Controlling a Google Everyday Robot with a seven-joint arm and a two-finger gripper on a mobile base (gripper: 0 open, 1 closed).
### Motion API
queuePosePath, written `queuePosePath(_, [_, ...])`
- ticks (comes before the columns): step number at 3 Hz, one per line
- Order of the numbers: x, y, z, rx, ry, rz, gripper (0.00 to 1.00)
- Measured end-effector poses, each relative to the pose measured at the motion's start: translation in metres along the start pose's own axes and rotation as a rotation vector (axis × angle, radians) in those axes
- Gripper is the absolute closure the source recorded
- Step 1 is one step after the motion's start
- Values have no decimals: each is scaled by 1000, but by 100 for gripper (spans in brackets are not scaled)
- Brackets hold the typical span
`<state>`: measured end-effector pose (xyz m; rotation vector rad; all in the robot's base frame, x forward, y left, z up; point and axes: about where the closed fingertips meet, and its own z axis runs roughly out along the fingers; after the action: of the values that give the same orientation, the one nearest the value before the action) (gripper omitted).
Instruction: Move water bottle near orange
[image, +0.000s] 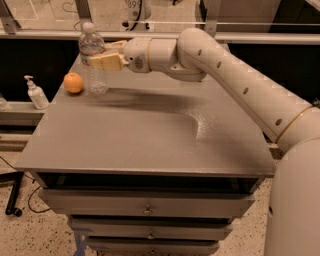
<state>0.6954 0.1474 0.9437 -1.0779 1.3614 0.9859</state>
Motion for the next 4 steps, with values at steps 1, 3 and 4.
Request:
queuePosePath(1, [1,0,12,-21,16,-6,100])
queuePosePath(3, [4,-1,19,-43,92,-63,83])
queuePosePath(4, [12,-2,20,-50,107,-53,61])
